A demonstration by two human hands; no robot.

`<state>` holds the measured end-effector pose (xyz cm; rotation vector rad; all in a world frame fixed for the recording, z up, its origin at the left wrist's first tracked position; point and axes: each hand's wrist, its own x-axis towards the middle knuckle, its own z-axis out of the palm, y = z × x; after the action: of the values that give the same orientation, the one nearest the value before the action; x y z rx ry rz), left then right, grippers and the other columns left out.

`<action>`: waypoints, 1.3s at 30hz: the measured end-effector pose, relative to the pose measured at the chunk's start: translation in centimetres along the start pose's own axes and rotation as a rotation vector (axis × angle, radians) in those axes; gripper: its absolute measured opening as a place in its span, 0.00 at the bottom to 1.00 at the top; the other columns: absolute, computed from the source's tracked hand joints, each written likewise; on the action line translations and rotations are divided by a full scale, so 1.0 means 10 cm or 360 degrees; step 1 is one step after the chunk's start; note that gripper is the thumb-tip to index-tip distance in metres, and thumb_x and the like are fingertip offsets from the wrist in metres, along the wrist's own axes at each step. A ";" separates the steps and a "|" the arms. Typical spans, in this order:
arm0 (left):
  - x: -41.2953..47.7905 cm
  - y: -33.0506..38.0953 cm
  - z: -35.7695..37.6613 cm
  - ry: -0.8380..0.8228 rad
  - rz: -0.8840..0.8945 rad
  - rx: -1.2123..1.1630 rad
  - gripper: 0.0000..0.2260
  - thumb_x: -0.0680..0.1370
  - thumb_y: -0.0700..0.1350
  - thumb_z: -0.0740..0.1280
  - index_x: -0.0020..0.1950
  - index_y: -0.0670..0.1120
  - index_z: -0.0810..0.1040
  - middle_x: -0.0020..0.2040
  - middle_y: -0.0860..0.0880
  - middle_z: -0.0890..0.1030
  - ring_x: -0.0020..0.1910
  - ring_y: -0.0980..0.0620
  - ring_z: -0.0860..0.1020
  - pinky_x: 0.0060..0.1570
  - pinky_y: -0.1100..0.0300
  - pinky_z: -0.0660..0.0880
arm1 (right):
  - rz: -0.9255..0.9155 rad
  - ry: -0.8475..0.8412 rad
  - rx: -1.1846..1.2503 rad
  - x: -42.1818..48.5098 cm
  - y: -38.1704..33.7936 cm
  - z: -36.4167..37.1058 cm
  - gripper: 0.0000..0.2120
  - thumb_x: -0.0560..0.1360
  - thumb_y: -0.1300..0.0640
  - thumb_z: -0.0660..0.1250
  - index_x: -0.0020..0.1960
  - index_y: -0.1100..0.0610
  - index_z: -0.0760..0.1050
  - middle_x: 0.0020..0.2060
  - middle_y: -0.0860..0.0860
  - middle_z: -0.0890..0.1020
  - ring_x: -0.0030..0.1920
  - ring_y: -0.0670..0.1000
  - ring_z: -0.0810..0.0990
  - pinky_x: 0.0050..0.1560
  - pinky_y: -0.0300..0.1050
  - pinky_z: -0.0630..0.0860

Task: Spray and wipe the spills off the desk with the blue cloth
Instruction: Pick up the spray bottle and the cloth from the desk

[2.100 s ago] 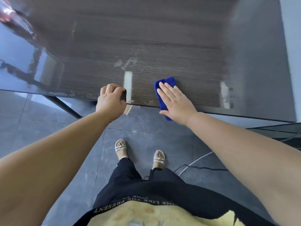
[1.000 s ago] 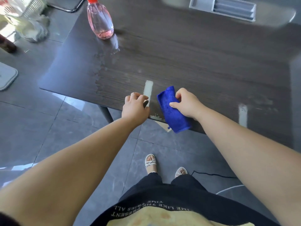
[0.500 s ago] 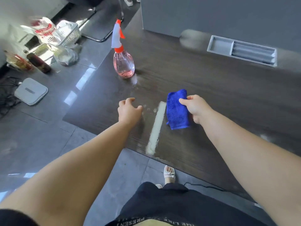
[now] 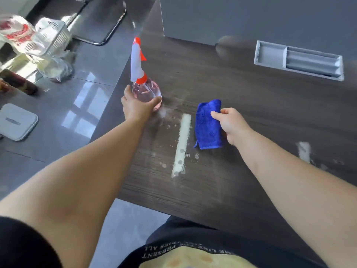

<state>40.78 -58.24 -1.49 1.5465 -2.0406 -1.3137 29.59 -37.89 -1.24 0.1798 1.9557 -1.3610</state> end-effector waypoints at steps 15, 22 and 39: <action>-0.19 0.09 0.33 -0.0086 0.0206 -0.0170 0.28 0.63 0.52 0.77 0.58 0.50 0.70 0.45 0.61 0.77 0.43 0.65 0.76 0.40 0.74 0.66 | -0.0056 0.0170 0.0116 0.10 0.05 -0.29 0.06 0.77 0.56 0.66 0.51 0.55 0.71 0.47 0.51 0.79 0.45 0.50 0.78 0.41 0.43 0.73; -1.15 0.49 1.12 -0.0440 0.0487 0.0075 0.28 0.63 0.55 0.77 0.59 0.50 0.73 0.50 0.57 0.78 0.43 0.64 0.76 0.34 0.76 0.67 | -0.0066 0.0306 0.0316 -0.06 0.36 -1.27 0.06 0.76 0.56 0.67 0.51 0.54 0.71 0.50 0.52 0.80 0.49 0.52 0.79 0.48 0.47 0.75; -3.41 1.34 2.99 -0.0997 0.0740 0.0179 0.28 0.62 0.50 0.79 0.55 0.52 0.69 0.50 0.56 0.78 0.47 0.56 0.76 0.45 0.64 0.69 | 0.0072 0.0787 0.0908 -0.66 1.36 -4.42 0.17 0.75 0.57 0.67 0.63 0.59 0.74 0.56 0.55 0.79 0.55 0.55 0.78 0.60 0.53 0.75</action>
<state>25.96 -13.48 2.44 0.6417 -2.6556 -1.6294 19.60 7.72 0.13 0.8966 1.8593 -1.9519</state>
